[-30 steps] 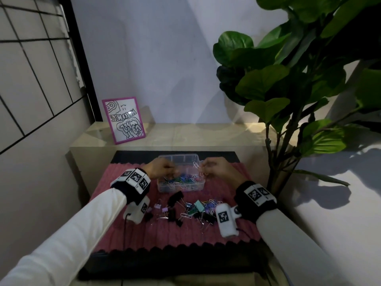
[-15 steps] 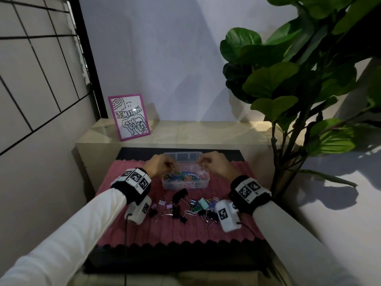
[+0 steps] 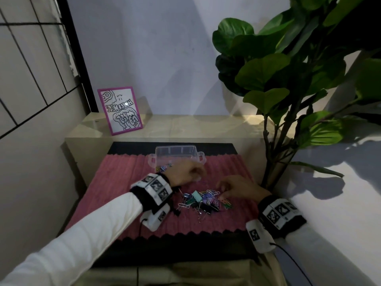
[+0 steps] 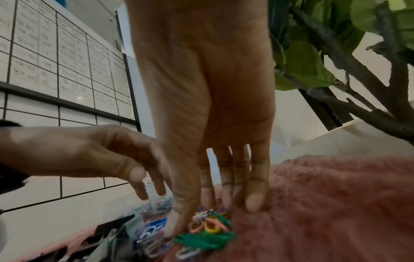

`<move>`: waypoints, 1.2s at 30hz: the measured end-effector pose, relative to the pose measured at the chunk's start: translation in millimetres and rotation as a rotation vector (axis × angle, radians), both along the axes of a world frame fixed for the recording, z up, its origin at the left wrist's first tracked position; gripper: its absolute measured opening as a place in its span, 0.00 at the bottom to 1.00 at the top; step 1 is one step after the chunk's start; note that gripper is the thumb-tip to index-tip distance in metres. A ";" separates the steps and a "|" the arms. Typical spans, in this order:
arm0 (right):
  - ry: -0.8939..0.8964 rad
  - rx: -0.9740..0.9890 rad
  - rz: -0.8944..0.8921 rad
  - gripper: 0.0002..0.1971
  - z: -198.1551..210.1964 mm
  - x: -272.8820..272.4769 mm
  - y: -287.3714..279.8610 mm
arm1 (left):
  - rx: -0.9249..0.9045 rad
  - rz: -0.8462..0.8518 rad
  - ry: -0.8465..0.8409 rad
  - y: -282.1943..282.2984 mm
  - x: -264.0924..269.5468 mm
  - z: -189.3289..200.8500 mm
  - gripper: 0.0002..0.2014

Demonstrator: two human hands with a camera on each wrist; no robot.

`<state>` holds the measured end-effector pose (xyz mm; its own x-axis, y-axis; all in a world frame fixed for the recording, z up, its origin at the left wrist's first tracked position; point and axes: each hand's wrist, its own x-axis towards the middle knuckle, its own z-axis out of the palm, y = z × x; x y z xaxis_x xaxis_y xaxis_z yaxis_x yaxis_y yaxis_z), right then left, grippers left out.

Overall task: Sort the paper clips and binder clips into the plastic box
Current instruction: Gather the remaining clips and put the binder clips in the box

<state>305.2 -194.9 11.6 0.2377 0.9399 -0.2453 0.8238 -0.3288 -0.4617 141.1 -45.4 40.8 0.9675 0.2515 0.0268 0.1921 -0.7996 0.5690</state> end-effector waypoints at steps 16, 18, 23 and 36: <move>0.305 0.335 -0.160 0.13 -4.3 4.1 -5.5 | -0.189 0.004 0.108 -2.6 22.8 -15.9 0.08; 0.395 0.384 -0.195 0.10 -2.0 2.1 -2.7 | -0.312 0.030 0.056 4.1 18.1 -13.6 0.06; 0.657 0.446 -0.313 0.06 0.2 -8.5 4.9 | -0.628 0.129 -0.031 8.3 6.1 -8.3 0.06; 1.171 0.502 -0.427 0.04 17.7 -19.3 52.1 | -0.582 0.308 -0.185 70.7 -33.4 14.8 0.11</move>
<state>285.8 -142.8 29.3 0.4215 0.8930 -0.1574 -0.2601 -0.0472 -0.9644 107.7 25.3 55.6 0.8420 0.5381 -0.0383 0.2200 -0.2778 0.9351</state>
